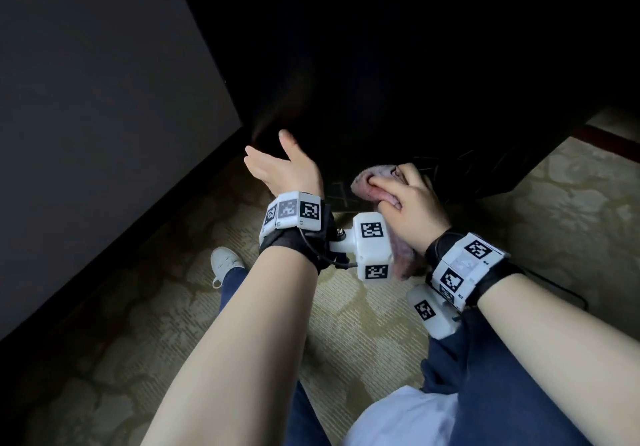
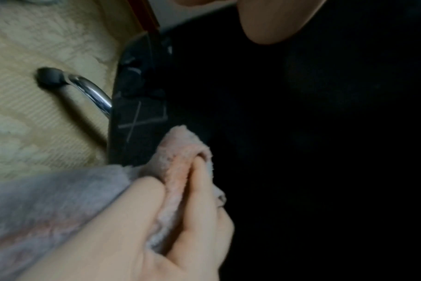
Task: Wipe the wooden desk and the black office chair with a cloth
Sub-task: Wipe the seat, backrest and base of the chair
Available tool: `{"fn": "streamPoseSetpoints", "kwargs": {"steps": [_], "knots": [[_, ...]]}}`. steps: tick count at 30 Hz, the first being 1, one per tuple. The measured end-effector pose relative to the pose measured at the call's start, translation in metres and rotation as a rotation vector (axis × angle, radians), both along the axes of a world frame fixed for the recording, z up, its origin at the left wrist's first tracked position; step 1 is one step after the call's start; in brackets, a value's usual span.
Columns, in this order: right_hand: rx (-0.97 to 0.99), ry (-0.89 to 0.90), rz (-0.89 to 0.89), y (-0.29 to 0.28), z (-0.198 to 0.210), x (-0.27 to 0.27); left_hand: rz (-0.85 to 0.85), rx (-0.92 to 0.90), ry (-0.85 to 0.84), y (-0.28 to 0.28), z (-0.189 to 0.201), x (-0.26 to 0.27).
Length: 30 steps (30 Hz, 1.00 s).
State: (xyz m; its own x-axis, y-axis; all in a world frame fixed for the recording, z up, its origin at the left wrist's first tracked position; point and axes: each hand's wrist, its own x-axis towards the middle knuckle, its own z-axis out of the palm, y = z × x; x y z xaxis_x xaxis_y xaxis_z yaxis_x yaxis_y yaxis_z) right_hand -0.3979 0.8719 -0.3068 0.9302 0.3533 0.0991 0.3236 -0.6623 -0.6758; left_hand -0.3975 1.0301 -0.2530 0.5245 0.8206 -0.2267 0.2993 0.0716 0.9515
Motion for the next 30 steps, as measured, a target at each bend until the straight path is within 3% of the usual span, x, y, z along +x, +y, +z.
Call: {"fn": "streamPoseSetpoints", "kwargs": {"steps": [7,10,16,26,30], "knots": [[0.155,-0.556,-0.194,-0.03,0.033,0.004,-0.091,-0.116,-0.081,-0.043,0.021,0.01],[0.147,-0.621,-0.274,-0.035,0.031,0.017,-0.104,-0.138,-0.09,-0.038,0.02,0.02],[0.089,-0.49,-0.158,-0.027,0.016,0.03,-0.1,-0.153,-0.13,-0.03,0.019,0.024],[-0.192,-0.024,-0.072,0.01,-0.029,0.012,-0.142,-0.16,-0.114,-0.012,0.025,0.016],[-0.244,0.033,-0.04,0.018,-0.035,0.014,-0.168,-0.141,-0.089,-0.006,0.025,0.013]]}}
